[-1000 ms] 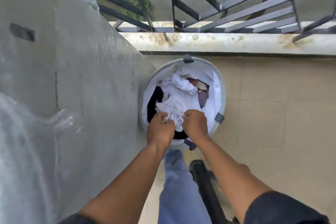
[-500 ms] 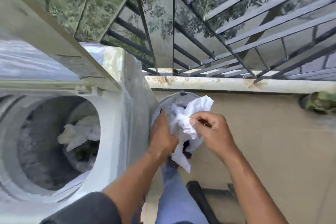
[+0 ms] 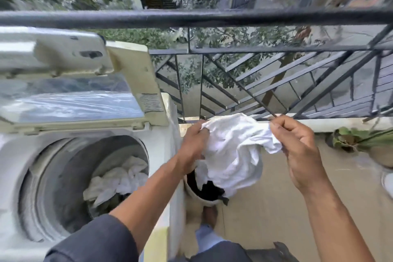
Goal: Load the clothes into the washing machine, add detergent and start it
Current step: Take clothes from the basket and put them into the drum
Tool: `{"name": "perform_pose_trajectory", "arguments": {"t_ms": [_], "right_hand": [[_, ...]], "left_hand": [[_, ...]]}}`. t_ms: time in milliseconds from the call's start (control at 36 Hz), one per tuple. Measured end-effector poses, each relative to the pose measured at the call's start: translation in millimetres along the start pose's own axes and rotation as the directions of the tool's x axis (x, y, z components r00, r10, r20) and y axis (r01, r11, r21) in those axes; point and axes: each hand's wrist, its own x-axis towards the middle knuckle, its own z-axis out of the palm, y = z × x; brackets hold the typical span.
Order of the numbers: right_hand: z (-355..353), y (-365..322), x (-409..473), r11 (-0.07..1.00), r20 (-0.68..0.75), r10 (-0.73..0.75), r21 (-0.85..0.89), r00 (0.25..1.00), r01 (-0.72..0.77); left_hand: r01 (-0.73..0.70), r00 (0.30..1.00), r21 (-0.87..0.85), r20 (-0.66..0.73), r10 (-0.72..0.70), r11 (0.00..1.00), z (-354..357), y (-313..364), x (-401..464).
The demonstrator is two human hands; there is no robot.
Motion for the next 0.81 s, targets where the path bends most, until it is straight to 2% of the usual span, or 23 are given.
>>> {"name": "perform_pose_trajectory", "arguments": {"t_ms": [83, 139, 194, 222, 306, 361, 389, 417, 444, 472, 528, 583, 611, 667, 694, 806], "right_hand": [[-5.3, 24.7, -9.7, 0.944, -0.098, 0.026, -0.325, 0.995, -0.057], [-8.0, 41.2, -17.9, 0.787, -0.143, 0.112, -0.591, 0.983, -0.176], [-5.7, 53.9, -28.3, 0.657, -0.133, 0.223, -0.711, 0.966, -0.250], [-3.7, 60.8, -33.8, 0.648, -0.117, 0.286, -0.707, 0.951, -0.282], [10.8, 68.6, -48.8, 0.770, -0.149, 0.432, -0.453, 0.889, -0.450], [24.1, 68.0, -61.4, 0.831, -0.058, 0.537, -0.134, 0.842, -0.539], [33.3, 63.7, -67.1, 0.828, 0.019, 0.559, 0.036, 0.829, -0.559], [41.4, 61.2, -73.0, 0.810, 0.074, 0.566, 0.133, 0.821, -0.570], [48.0, 58.1, -79.9, 0.819, 0.090, 0.544, 0.160, 0.834, -0.551], [56.5, 50.7, -86.3, 0.843, 0.072, 0.526, 0.083, 0.847, -0.531], [74.3, 37.1, -88.9, 0.875, -0.153, 0.483, 0.031, 0.862, -0.484], [79.5, 31.6, -87.6, 0.869, -0.120, 0.460, 0.263, 0.880, -0.419], [82.1, 25.2, -85.9, 0.835, 0.001, 0.400, 0.412, 0.917, -0.365], [88.7, 22.3, -82.2, 0.535, 0.157, 0.399, 0.760, 0.903, -0.369], [94.7, 20.0, -80.0, 0.439, 0.196, 0.372, 0.824, 0.907, -0.358], [128.2, 9.6, -78.2, 0.576, 0.204, 0.303, 0.739, 0.931, -0.349]], "left_hand": [[-0.018, 0.994, -0.178, 0.100, 0.036, 0.984, -8.6, 24.6, -16.6], [-0.038, 0.979, -0.271, 0.181, 0.090, 0.962, -13.5, 39.7, -29.6], [-0.043, 0.959, -0.354, 0.249, 0.139, 0.934, -18.0, 54.3, -42.9], [-0.041, 0.946, -0.397, 0.280, 0.164, 0.917, -20.1, 61.1, -49.4], [-0.061, 0.901, -0.514, 0.341, 0.268, 0.856, -27.4, 79.8, -70.3], [-0.066, 0.872, -0.576, 0.364, 0.327, 0.815, -34.9, 89.1, -85.1], [-0.058, 0.859, -0.601, 0.376, 0.346, 0.797, -39.4, 92.8, -92.2], [-0.053, 0.854, -0.614, 0.380, 0.355, 0.787, -45.0, 95.2, -98.8], [-0.048, 0.853, -0.622, 0.381, 0.356, 0.782, -51.3, 95.9, -103.9], [-0.043, 0.858, -0.622, 0.378, 0.348, 0.781, -59.2, 94.6, -107.0], [-0.051, 0.872, -0.603, 0.361, 0.330, 0.796, -76.9, 89.0, -111.2], [-0.072, 0.910, -0.575, 0.297, 0.289, 0.815, -97.0, 78.2, -112.9], [-0.086, 0.931, -0.564, 0.247, 0.267, 0.821, -108.4, 70.5, -112.6], [-0.116, 0.962, -0.562, 0.141, 0.233, 0.819, -133.4, 52.5, -113.1], [-0.128, 0.972, -0.566, 0.091, 0.216, 0.814, -147.1, 42.6, -114.8], [-0.157, 0.987, -0.560, -0.064, 0.146, 0.814, -203.0, -0.2, -126.5]]}}
